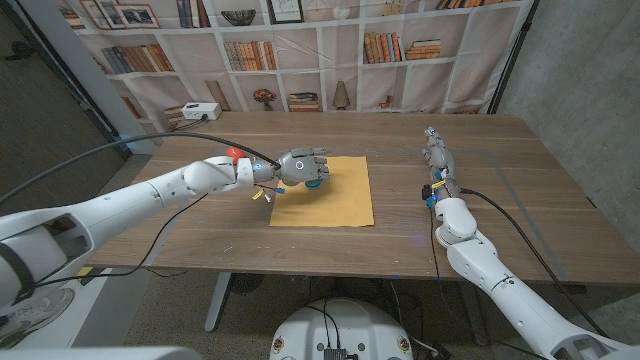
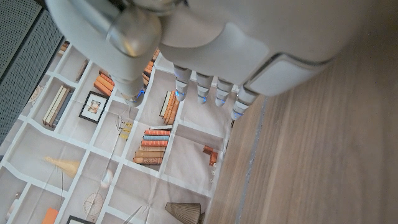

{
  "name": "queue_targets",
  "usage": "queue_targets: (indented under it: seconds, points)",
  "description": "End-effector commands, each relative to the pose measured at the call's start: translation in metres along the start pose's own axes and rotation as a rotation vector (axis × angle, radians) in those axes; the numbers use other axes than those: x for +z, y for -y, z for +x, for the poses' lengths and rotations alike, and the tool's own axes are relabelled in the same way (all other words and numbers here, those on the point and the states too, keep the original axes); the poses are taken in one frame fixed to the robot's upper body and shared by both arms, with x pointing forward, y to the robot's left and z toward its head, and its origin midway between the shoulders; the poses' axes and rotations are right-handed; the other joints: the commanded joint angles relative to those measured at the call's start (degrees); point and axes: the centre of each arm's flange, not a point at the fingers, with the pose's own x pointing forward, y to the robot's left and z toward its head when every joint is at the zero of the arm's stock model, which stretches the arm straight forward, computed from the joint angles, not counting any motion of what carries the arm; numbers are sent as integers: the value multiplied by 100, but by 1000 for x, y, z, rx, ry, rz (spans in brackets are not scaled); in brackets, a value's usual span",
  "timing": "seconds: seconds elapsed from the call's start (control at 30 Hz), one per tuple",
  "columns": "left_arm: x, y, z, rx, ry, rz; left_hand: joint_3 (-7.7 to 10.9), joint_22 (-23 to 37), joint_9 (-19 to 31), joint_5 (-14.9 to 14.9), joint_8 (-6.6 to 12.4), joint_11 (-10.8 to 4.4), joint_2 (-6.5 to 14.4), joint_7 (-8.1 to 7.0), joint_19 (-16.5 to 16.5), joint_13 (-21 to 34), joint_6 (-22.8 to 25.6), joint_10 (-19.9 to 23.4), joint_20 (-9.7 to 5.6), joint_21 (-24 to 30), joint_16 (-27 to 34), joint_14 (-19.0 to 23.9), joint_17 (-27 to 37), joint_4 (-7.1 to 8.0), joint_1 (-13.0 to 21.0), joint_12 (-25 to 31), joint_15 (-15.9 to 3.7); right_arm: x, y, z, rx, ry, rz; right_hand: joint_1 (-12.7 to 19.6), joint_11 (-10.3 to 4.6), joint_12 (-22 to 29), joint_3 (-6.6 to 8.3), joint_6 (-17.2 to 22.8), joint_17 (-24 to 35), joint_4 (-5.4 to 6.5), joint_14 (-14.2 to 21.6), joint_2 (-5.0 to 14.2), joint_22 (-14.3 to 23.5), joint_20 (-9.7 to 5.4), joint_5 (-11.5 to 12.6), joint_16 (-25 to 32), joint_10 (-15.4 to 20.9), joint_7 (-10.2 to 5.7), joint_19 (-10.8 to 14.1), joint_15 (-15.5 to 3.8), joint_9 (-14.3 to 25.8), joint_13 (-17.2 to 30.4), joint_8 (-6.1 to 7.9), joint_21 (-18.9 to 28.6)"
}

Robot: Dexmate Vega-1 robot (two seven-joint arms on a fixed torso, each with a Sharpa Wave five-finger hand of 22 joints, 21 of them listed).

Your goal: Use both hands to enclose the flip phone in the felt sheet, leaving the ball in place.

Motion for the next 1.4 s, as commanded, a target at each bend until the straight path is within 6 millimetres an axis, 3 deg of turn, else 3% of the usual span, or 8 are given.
queue_targets:
  seconds: [0.03,0.27,0.3,0.37,0.63,0.93,1.2,1.4]
  points:
    - [8,5,25,-27,8,-63,67,23,30,41,484,52,528,-44,38,232,2437,1728,15,35,34,53,28,48,474,873,-1045,0,15,1,-11,-3,-9,-10,6,-7,-25,6,-7,-19,40,8,23,28,40,-18,38,-5,29,0,20,14,-22,-12]
    - [6,3,33,-121,51,-84,67,23,30,41,484,52,528,-44,38,232,2437,1728,15,35,34,53,28,48,474,873,-1045,0,20,3,-14,-1,-5,-11,12,-5,-26,11,-8,-23,44,12,23,26,43,-19,45,-7,28,-5,21,14,-20,-13]
    - [6,1,35,-158,70,-69,-18,-12,-86,-88,433,-31,452,13,39,62,2449,1719,25,38,44,57,45,126,326,681,-1022,-1,21,4,-16,1,2,-11,9,-6,-26,11,-8,-23,46,12,23,27,43,-19,43,-4,29,-4,21,14,-20,-13]
    - [5,-1,37,-198,79,-59,-117,-136,-536,-246,241,-42,338,8,-24,-338,2417,2004,16,29,-127,-9,-10,97,276,309,-1046,-2,21,4,-15,-1,1,-13,7,-6,-27,13,-8,-24,49,14,23,30,44,-18,45,-4,27,-2,21,14,-19,-14]
    - [2,-6,41,-275,93,-40,-320,-216,-1220,-96,-668,-70,-24,-55,-294,-959,1316,1055,217,-40,-998,-682,-578,254,-510,-907,-948,-5,20,7,-11,3,9,-20,13,-5,-30,17,-8,-22,55,22,23,24,46,-18,53,-8,36,2,21,15,-17,-11]
    - [1,-9,42,-304,81,3,-287,-230,-1253,83,-1779,-43,-102,-116,-493,-1225,242,325,346,-126,-1160,-1081,-888,317,-1105,-1844,-905,-5,20,7,-13,7,12,-21,0,-8,-32,19,-9,-26,59,27,24,24,49,-20,51,-2,36,0,21,15,-17,-12]
    - [1,-20,40,-264,14,65,-271,-233,-1236,174,-2531,-27,-102,-127,-627,-1268,-632,-391,411,-194,-1236,-1451,-918,329,-1418,-2300,-797,-1,18,7,-4,14,9,-25,-4,-9,-36,20,-10,-29,69,27,23,33,49,-19,51,-4,35,6,21,15,-16,-13]
    - [-2,-32,38,-205,-37,72,-241,-234,-1229,219,-2939,32,-86,-119,-702,-1274,-1221,-847,445,-232,-1267,-1676,-931,302,-1486,-2459,-675,1,17,5,1,18,9,-25,-7,-11,-37,20,-11,-33,72,27,23,39,51,-21,51,-2,37,6,21,15,-16,-12]
